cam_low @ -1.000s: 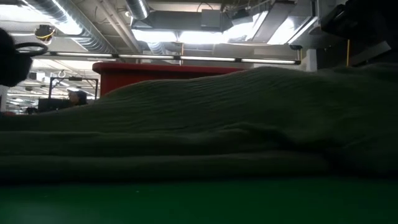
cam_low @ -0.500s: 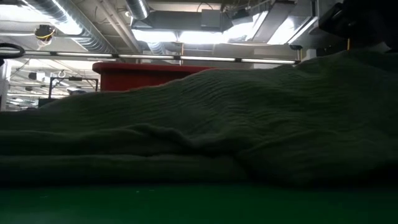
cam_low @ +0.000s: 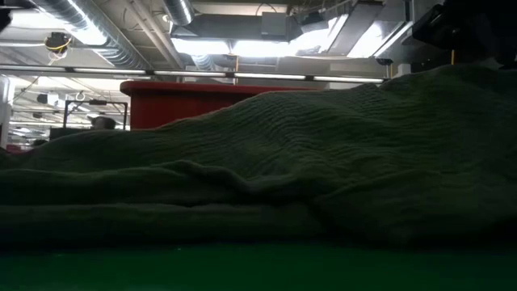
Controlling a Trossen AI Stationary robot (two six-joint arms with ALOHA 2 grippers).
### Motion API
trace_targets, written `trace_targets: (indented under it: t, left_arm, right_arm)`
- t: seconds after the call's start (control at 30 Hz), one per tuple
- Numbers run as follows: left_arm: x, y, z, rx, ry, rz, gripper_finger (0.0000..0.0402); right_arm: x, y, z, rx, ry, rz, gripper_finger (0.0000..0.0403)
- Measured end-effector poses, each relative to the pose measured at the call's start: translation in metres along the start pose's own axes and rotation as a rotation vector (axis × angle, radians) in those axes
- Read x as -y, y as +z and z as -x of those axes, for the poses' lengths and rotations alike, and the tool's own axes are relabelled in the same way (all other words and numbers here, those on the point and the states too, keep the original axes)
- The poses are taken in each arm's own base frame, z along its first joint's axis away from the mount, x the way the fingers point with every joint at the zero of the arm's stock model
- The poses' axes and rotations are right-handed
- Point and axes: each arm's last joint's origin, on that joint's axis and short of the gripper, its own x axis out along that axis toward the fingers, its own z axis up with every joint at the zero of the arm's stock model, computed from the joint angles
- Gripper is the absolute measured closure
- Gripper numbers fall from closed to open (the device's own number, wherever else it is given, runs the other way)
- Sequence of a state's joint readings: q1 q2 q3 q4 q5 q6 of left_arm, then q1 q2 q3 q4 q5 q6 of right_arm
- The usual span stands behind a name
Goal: Fold laundry
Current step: Fold the green shirt
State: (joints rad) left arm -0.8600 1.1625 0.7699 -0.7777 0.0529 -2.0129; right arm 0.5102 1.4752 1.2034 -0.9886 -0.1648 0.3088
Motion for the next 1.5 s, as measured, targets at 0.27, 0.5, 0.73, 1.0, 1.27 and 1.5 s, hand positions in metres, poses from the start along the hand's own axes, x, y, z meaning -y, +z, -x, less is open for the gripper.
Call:
trace_targets:
  t: [0.27,0.5,0.73,1.0,1.27,1.5]
  left_arm:
    - [0.028,-0.004,0.026,0.130,-0.235,0.013,0.0399]
    - [0.051,0.002,0.034,0.212,-0.470,0.006,0.0399]
    - [0.084,0.019,0.038,0.368,-0.692,-0.077,0.0399]
    - [0.129,0.047,0.027,0.524,-0.905,-0.244,0.0399]
    - [0.154,0.076,0.000,0.532,-0.985,-0.289,0.0399]
    - [0.182,0.092,-0.018,0.511,-0.988,-0.355,0.0399]
  right_arm:
    - [0.000,-0.001,0.000,-0.020,0.021,0.066,0.0242]
    - [-0.006,0.007,0.022,0.012,0.017,0.094,0.0242]
    - [-0.010,0.013,0.053,0.047,-0.105,0.160,0.0242]
    - [-0.008,0.009,0.077,0.022,-0.258,0.161,0.0242]
    - [-0.007,0.004,0.080,-0.021,-0.300,0.160,0.0242]
    - [-0.006,0.002,0.081,-0.041,-0.305,0.159,0.0242]
